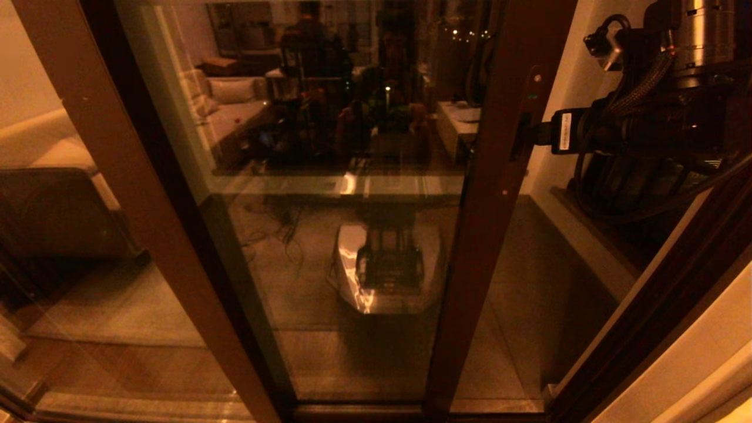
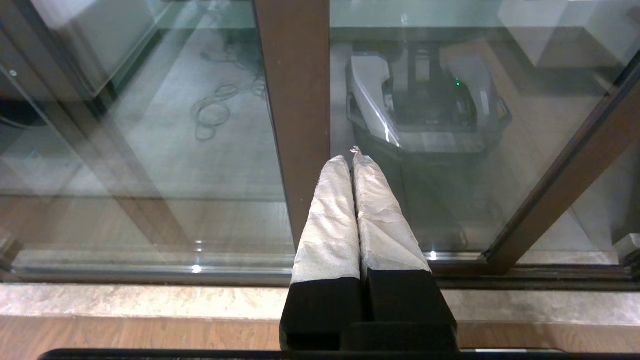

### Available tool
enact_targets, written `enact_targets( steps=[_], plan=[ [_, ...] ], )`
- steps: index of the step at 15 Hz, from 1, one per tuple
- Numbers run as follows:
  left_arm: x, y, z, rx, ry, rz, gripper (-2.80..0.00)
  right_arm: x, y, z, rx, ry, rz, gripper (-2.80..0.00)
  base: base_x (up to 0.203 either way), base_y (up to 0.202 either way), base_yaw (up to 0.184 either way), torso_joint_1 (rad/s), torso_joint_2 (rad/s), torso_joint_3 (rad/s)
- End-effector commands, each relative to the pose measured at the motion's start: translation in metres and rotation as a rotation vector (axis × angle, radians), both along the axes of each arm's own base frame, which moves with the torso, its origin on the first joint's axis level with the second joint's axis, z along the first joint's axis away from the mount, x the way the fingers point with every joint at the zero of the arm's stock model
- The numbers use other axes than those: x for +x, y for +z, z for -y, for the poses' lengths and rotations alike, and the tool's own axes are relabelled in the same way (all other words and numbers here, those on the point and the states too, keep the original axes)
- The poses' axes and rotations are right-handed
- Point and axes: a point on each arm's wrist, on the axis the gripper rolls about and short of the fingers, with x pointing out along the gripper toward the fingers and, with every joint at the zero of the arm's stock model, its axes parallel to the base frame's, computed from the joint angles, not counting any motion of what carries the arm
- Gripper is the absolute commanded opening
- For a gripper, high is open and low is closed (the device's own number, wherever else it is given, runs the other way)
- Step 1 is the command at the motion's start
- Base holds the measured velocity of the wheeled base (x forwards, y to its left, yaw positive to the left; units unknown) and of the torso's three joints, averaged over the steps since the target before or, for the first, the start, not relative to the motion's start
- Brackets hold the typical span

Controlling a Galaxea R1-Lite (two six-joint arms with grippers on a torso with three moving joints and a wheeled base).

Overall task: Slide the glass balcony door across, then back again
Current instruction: Close the slid door

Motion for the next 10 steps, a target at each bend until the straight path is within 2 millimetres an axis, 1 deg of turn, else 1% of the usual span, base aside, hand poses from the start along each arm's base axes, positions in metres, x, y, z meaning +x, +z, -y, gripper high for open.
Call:
enact_targets(
  steps=[1, 10],
  plan=[
    [-0.0001, -0.0002, 0.0000, 0.000, 0.000, 0.000, -2.80, -0.0015, 0.0015, 0.0010, 0.000, -0.006, 0.004, 0.00, 0.000, 0.000, 0.000, 0.000, 0.00, 0.000],
    [0.0000, -0.0001, 0.0000, 0.000, 0.000, -0.001, -2.80, -0.0005, -0.0001, 0.0063, -0.006, -0.016, -0.002, 0.00, 0.000, 0.000, 0.000, 0.000, 0.00, 0.000]
  ],
)
